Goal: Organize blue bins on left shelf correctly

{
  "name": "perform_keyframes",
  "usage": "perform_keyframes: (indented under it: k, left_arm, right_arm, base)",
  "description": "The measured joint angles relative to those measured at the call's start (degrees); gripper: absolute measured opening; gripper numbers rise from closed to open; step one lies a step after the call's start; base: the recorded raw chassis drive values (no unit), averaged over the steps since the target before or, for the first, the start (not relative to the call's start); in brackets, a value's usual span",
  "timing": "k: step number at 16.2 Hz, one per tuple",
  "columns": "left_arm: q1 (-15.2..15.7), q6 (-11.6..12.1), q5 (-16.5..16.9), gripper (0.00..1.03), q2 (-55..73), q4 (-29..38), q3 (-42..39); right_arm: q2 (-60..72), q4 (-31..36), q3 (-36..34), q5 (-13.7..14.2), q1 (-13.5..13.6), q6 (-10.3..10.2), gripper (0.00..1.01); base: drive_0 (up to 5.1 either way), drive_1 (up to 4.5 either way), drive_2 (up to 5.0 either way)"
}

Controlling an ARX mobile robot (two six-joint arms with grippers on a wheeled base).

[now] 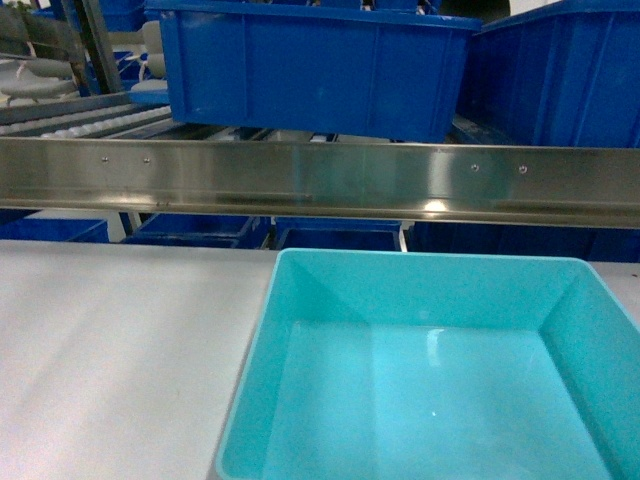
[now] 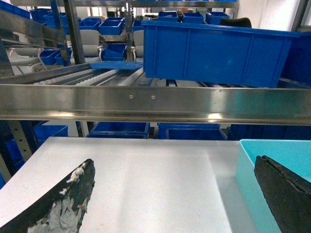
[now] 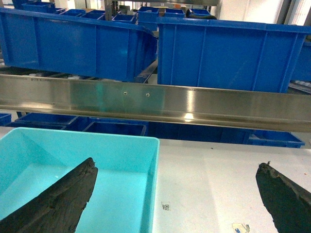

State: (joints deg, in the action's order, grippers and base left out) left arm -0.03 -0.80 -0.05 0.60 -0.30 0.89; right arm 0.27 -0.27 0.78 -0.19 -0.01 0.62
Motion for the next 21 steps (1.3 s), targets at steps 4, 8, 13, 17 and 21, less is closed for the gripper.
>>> perform_keyframes:
  k: [4, 8, 13, 17, 21]
  left_arm:
    - [0.00, 0.00, 0.00, 0.98, 0.00, 0.00, 0.00]
    - [0.00, 0.00, 0.00, 0.98, 0.00, 0.00, 0.00]
    - [0.00, 0.00, 0.02, 0.98, 0.00, 0.00, 0.00]
    - [0.00, 0.00, 0.00, 0.98, 0.00, 0.00, 0.00]
    - [2.23, -0.76, 2.51, 0.98, 1.16, 2.69, 0.00]
  right_arm:
    - [0.00, -0.02, 0.00, 0.00, 0.00, 0.00, 0.98]
    - [0.00, 0.00, 0.00, 0.02, 0.00, 0.00, 0.98]
    - [0.00, 0.00, 0.00, 0.00, 0.00, 0.00, 0.98]
    - [0.00, 0.00, 0.00, 0.00, 0.00, 0.00, 0.98]
    - [0.85, 2.51, 0.00, -1.66, 0.57, -0.39, 0.98]
  base:
    - [0.0, 0.00, 0.0]
    - [0.0, 0.00, 0.0]
    - [0.0, 0.00, 0.0]
    - [0.0, 0.00, 0.0]
    - [0.0, 0.00, 0.0]
